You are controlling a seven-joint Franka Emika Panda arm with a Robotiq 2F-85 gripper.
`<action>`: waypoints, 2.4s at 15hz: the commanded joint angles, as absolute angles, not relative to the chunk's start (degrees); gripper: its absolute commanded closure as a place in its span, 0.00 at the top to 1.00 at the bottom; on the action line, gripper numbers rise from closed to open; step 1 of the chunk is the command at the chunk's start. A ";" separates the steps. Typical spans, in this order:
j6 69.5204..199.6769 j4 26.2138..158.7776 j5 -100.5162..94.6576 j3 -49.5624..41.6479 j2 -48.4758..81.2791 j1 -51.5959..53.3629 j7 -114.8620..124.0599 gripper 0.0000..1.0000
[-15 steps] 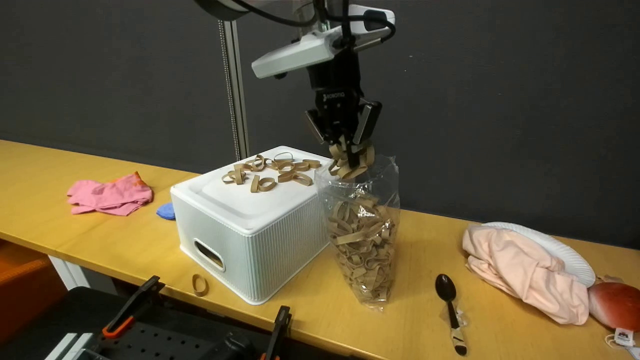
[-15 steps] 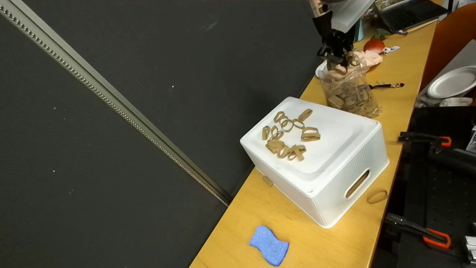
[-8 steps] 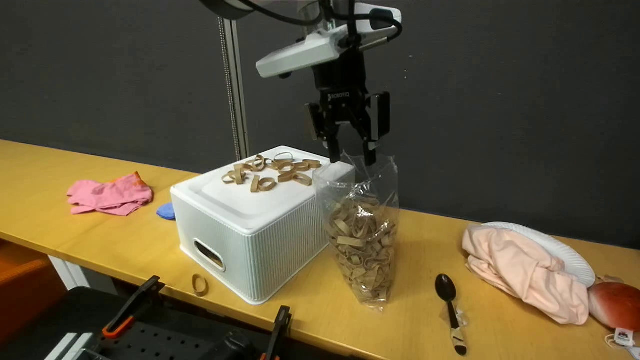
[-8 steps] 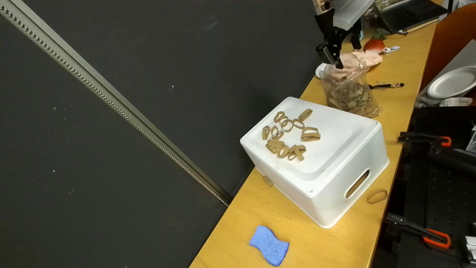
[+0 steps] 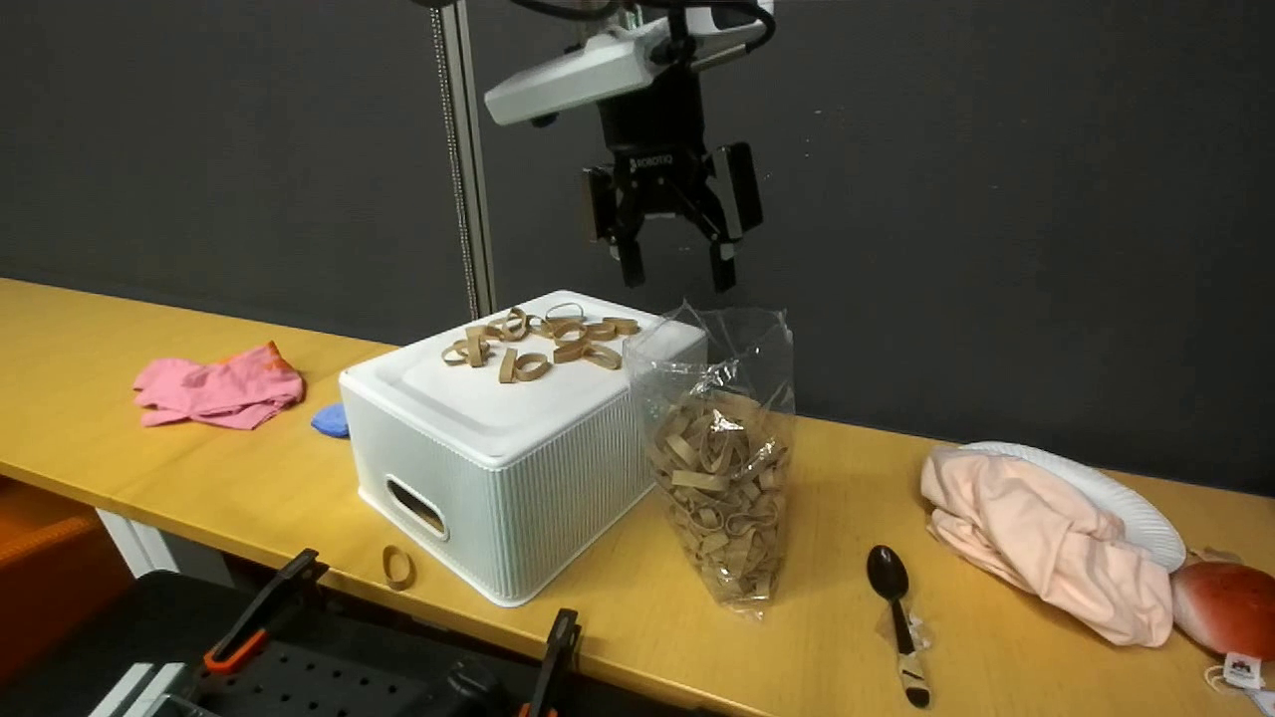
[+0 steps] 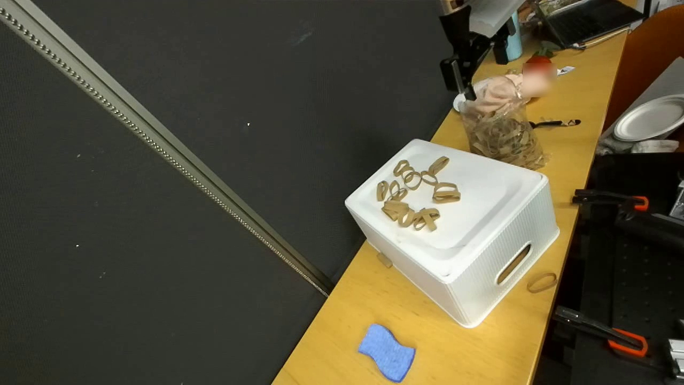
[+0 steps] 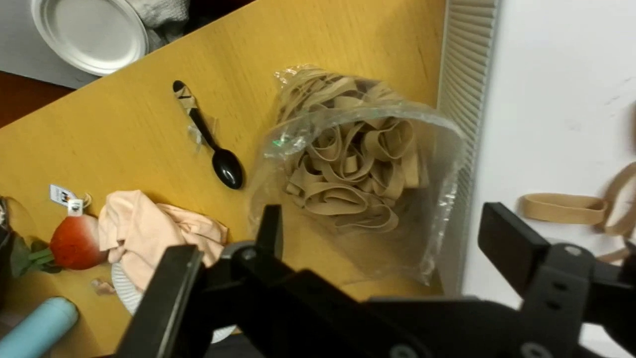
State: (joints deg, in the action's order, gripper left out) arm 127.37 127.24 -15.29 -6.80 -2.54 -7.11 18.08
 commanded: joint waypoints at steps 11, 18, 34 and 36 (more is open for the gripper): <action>126.25 123.08 -1.11 -0.19 -2.32 0.03 8.77 1.00; 126.70 123.42 -2.59 -0.04 -2.71 0.19 9.89 1.00; 146.36 125.83 1.95 3.68 9.33 3.86 7.79 1.00; 146.32 126.29 1.25 3.68 9.99 4.14 8.53 1.00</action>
